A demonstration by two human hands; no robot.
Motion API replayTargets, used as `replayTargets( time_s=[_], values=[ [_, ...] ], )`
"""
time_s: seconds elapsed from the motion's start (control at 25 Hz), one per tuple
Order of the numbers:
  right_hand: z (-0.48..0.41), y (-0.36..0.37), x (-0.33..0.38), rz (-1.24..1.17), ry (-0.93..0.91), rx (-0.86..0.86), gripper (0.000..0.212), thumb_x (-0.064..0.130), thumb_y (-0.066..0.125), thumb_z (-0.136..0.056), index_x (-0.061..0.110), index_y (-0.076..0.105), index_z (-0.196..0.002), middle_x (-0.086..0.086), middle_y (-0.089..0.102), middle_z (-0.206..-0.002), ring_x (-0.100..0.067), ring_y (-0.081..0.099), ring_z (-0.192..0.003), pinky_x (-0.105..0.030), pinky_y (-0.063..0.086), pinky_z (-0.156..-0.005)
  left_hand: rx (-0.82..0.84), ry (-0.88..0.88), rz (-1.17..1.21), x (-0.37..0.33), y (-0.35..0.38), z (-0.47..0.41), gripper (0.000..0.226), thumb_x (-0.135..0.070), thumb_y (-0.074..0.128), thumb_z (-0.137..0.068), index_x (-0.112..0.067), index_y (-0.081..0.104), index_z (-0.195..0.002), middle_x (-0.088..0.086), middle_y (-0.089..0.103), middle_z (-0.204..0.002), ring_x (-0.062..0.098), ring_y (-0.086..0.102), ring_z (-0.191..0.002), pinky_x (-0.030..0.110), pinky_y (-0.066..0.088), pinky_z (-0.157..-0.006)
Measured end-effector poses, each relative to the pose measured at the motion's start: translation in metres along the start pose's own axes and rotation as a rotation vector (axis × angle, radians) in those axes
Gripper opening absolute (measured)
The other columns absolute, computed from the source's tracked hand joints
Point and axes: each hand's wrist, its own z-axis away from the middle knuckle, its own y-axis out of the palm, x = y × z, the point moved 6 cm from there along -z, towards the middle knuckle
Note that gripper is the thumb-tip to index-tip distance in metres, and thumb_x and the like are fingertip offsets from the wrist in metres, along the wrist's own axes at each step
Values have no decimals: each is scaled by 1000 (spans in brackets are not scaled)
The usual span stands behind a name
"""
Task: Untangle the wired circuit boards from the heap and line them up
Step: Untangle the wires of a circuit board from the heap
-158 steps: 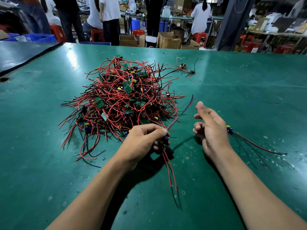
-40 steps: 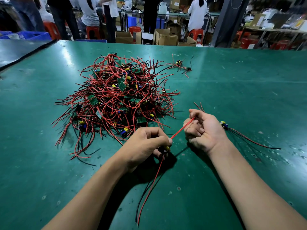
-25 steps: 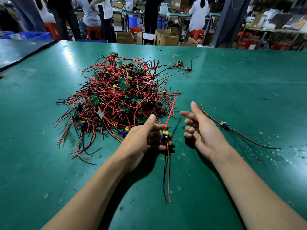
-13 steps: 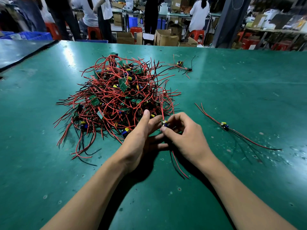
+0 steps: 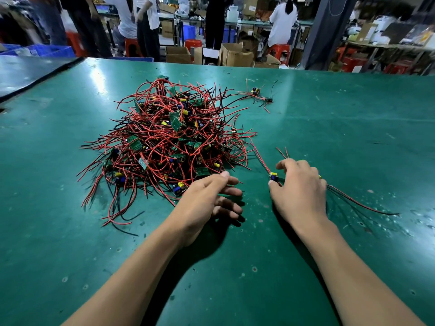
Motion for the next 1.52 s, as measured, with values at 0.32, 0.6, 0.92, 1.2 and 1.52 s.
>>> replayTargets(
  time_s=[0.32,0.6,0.92,1.2,1.52],
  values=[
    [18,27,32,-107,-240,160,34,38,61,-94,23,65,-124,-1,61,-126,-26,48,-121,-38,36,-99,-368,680,-852,-30,-4,22,7,-12,68,-87,-17,72,-91,-11,69,-83,-7,56,-70,11,42,-70],
    [-5,22,-10,39,10,124,51,49,56,-95,20,57,-137,-3,51,-144,-29,39,-132,-42,31,-104,-760,456,-762,-31,-43,24,25,-17,71,-81,-15,49,-91,0,53,-89,20,49,-79,34,42,-73],
    [14,22,27,-321,-241,136,26,28,63,-94,18,73,-116,0,69,-119,-22,56,-115,-37,41,-102,-662,357,-857,-25,-41,19,37,-28,67,-86,-23,57,-121,-9,68,-102,20,64,-94,40,53,-85],
    [22,18,41,-560,-321,265,29,24,74,-88,19,74,-117,9,72,-110,-2,63,-103,-1,36,-90,-560,398,-904,-25,-38,11,24,-39,62,-92,-26,74,-107,-7,75,-87,18,68,-82,36,55,-76],
    [15,16,33,-742,-157,250,48,19,81,-81,27,66,-126,5,68,-104,-14,59,-84,-24,48,-79,-123,739,-895,-28,18,30,7,-19,69,-88,-19,76,-88,-13,64,-62,-7,47,-52,6,33,-56]
  ],
)
